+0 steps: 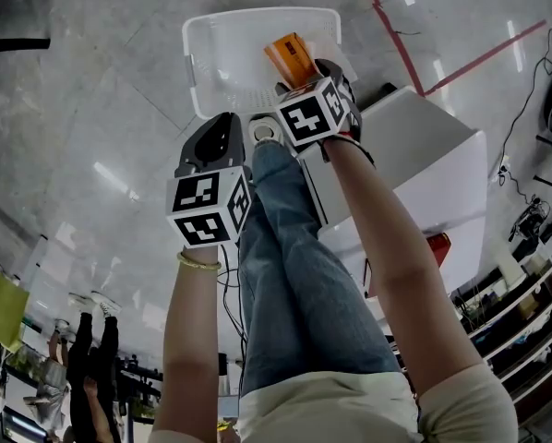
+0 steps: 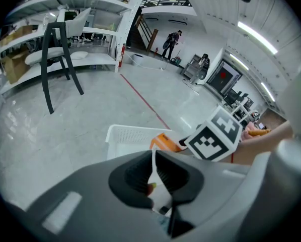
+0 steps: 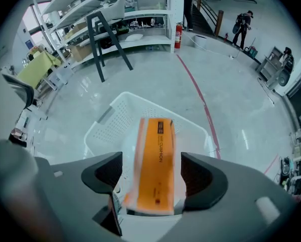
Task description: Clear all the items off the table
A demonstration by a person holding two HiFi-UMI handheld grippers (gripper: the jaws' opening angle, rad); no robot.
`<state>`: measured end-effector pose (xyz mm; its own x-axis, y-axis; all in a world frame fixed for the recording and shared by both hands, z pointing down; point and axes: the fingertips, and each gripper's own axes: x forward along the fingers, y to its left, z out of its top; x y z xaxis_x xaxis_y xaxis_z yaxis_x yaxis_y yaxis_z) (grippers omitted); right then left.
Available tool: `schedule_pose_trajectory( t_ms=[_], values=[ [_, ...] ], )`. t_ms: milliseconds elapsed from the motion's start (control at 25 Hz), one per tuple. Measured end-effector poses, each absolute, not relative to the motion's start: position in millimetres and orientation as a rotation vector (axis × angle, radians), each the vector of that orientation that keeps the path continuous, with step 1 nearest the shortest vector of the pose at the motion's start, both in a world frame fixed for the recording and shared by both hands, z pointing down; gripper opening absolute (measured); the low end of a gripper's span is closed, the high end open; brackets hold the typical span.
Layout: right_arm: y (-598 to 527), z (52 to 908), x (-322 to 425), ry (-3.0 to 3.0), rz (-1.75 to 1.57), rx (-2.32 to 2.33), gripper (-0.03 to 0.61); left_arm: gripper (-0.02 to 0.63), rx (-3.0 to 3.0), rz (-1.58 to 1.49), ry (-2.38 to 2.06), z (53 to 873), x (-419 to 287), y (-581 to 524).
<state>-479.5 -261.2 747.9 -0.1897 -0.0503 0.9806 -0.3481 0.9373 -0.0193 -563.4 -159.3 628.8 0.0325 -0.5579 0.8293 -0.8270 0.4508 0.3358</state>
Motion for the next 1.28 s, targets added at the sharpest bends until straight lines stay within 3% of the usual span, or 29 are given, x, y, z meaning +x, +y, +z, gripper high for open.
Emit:
schedule_pose_trajectory(
  t_ms=[440,600,840,1280],
  values=[
    [-257,745,-471,-1.734,0.255,0.282,0.315,0.027,1.218,0.325,-1.652,628,-561,-155],
    [-253,741,-468,-1.73,0.25,0.273,0.17,0.02,1.233,0.312,-1.656,624,-562,-155],
    [-251,733,-464,-1.748,0.262,0.305,0.005,0.011,1.254,0.315,-1.65,621,-557,-155],
    [-248,709,-454,-1.802,0.263,0.366,-0.002,0.009,1.3,0.347,-1.649,609,-545,-151]
  ],
)
